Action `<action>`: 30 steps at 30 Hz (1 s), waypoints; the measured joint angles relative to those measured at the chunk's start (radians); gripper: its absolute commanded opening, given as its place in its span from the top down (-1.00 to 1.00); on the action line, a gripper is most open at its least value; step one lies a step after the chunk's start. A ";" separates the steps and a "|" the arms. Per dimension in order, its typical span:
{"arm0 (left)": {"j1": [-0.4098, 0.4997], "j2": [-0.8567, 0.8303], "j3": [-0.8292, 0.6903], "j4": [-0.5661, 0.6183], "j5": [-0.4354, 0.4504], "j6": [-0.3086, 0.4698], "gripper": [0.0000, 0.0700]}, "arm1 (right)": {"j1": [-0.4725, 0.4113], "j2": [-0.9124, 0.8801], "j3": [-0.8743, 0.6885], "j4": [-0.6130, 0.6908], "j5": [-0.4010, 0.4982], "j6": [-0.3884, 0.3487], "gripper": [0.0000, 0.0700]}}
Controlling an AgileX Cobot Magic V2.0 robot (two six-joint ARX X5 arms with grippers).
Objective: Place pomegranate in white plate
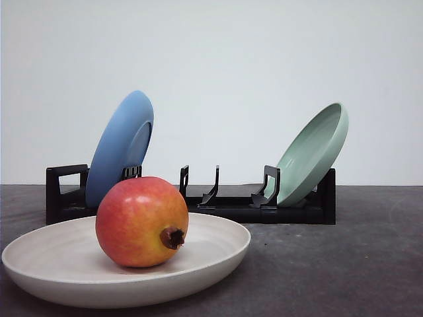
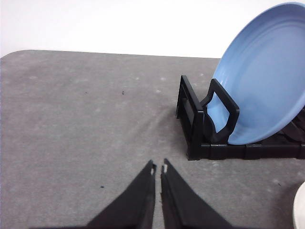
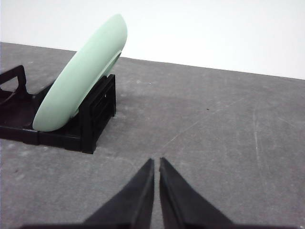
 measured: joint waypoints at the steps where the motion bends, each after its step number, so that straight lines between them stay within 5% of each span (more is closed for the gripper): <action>1: 0.000 0.000 0.000 0.000 0.000 0.000 1.00 | 0.000 0.000 0.000 0.000 0.000 0.000 0.95; 30: 0.000 0.000 0.000 0.000 0.000 0.000 1.00 | 0.000 0.000 0.000 0.000 0.000 0.000 0.95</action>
